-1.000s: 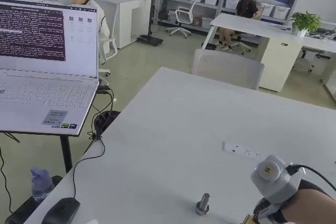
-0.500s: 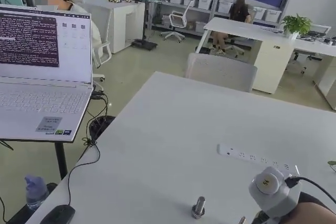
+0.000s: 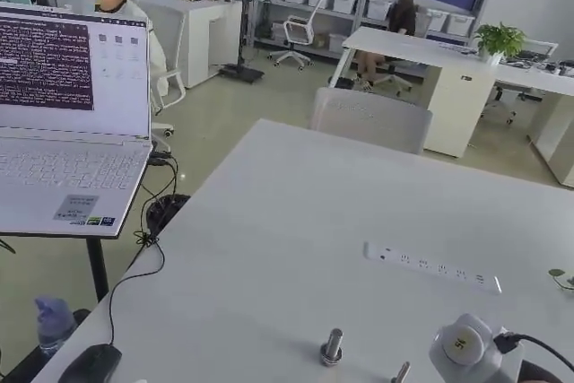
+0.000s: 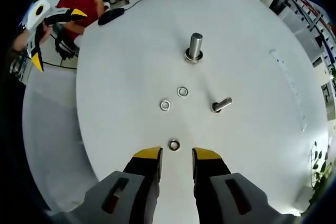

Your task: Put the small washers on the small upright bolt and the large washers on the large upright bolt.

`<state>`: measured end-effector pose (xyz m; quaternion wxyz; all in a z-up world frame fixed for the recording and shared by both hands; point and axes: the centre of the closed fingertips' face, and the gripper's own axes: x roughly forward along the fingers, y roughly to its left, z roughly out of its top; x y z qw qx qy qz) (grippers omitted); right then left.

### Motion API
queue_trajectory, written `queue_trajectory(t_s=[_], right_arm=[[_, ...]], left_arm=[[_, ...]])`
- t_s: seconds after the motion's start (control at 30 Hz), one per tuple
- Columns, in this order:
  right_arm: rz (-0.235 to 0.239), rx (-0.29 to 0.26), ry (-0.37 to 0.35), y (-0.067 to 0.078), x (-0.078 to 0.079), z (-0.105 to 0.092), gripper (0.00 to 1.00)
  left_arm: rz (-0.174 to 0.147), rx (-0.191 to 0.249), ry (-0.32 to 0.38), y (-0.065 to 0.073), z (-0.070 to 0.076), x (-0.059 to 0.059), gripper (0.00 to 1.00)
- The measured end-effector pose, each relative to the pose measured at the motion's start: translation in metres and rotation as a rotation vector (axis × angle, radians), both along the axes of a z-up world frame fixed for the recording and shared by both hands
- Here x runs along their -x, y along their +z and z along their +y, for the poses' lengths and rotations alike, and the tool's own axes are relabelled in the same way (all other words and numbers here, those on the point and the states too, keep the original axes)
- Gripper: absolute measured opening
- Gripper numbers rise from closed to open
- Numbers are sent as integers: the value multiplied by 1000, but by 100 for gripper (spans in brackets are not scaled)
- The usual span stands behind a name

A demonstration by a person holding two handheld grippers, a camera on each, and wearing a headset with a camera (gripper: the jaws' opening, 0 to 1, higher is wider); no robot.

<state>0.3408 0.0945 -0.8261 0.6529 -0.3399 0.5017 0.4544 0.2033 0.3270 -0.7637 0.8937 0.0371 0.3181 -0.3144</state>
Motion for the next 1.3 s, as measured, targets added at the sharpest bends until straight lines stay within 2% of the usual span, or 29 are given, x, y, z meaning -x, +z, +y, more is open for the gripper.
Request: queue_trajectory(t_s=[0.43,0.67,0.8,0.87,1.3], right_arm=[[3,-6,-19,-6,8,2,24],[-8,1,-25,-21,2,0,24],[11,13,-30,-33,5,-2,24],[9,15,-31,-36,4,-3,24],[-7,17,-62,-50,-1,-4,24]], left_arm=[[3,-1,-2,-2,0,3,93],[-12,-1,1,3,1,-1,93],[-21,4,-3,5,-1,-2,94],[-22,16,-10,5,-3,0,94],[-6,22,-16,2,-7,1,99]])
